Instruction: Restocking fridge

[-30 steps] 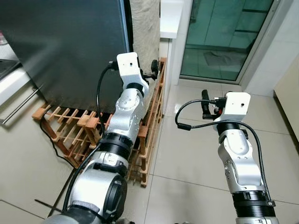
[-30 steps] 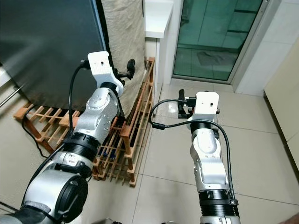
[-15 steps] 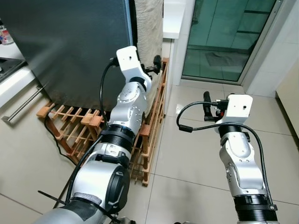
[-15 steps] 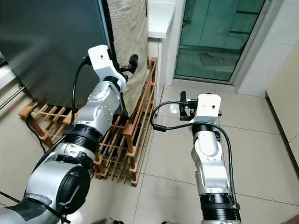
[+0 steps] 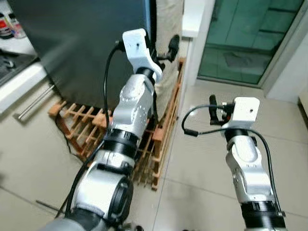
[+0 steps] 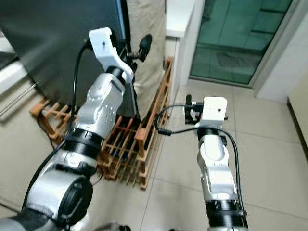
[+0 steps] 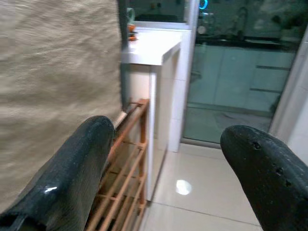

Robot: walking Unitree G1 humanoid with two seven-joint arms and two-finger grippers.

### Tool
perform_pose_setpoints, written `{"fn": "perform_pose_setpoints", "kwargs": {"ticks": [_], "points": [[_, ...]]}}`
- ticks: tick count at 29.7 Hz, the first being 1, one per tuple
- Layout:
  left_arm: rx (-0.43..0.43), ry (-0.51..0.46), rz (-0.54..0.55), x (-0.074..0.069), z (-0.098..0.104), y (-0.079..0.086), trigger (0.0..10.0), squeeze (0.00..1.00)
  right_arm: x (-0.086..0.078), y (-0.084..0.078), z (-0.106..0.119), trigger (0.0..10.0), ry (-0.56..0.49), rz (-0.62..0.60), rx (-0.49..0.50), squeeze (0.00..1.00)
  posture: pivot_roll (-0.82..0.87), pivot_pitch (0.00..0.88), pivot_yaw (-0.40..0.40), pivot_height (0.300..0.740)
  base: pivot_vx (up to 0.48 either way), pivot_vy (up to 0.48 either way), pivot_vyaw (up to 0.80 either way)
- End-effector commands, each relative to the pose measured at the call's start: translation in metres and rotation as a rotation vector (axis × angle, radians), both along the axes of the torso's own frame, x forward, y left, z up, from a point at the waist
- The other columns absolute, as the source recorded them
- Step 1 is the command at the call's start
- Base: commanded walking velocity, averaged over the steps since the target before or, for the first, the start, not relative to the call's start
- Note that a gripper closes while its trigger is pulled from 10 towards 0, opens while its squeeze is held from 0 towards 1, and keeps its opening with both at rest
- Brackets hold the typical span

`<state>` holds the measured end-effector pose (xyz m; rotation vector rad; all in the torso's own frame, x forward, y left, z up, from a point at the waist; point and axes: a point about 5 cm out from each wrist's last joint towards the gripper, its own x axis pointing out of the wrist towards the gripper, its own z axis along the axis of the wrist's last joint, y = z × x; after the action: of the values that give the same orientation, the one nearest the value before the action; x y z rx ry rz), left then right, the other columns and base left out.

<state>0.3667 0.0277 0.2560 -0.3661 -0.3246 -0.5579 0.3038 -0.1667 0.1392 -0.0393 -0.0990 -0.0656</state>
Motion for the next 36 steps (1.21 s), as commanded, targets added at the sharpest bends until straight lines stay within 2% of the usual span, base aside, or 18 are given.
{"fn": "perform_pose_setpoints", "kwargs": {"ticks": [1, 7, 12, 19, 24, 28, 36], "points": [[-0.086, 0.016, -0.201, -0.024, 0.0, -0.046, 10.0, 0.0, 0.001, 0.0, 0.003, 10.0, -0.006, 0.001, -0.003, 0.0, -0.17, 0.0, 0.049, 0.74, 0.0, 0.0, 0.0], [-0.129, 0.01, -0.286, -0.032, 0.004, -0.047, 10.0, 0.0, 0.001, -0.001, 0.002, 10.0, -0.002, 0.003, -0.006, 0.0, -0.17, 0.0, 0.046, 0.74, 0.0, 0.0, 0.0], [-0.123, 0.015, -0.297, -0.032, 0.003, -0.043, 10.0, 0.0, 0.002, -0.003, 0.003, 10.0, -0.005, 0.002, -0.01, 0.0, -0.17, 0.0, 0.045, 0.74, 0.0, 0.0, 0.0], [-0.039, 0.087, -0.081, -0.018, -0.02, -0.014, 10.0, 0.0, 0.002, -0.002, 0.003, 10.0, -0.006, 0.004, -0.011, 0.0, -0.17, 0.0, 0.043, 0.74, 0.0, 0.0, 0.0], [0.047, 0.165, 0.078, -0.008, -0.048, 0.006, 10.0, 0.0, 0.0, -0.003, 0.002, 10.0, -0.009, -0.001, -0.009, 0.0, -0.17, 0.0, 0.043, 0.74, 0.0, 0.0, 0.0], [0.076, 0.177, 0.113, -0.006, -0.054, 0.009, 10.0, 0.0, 0.0, -0.003, 0.002, 10.0, -0.012, -0.002, -0.009, 0.0, -0.17, 0.0, 0.043, 0.74, 0.0, 0.0, 0.0], [0.075, 0.177, 0.141, -0.004, -0.055, 0.007, 10.0, 0.0, -0.001, -0.002, 0.002, 10.0, -0.014, -0.008, -0.009, 0.0, -0.17, 0.0, 0.047, 0.74, 0.0, 0.0, 0.0]]}}
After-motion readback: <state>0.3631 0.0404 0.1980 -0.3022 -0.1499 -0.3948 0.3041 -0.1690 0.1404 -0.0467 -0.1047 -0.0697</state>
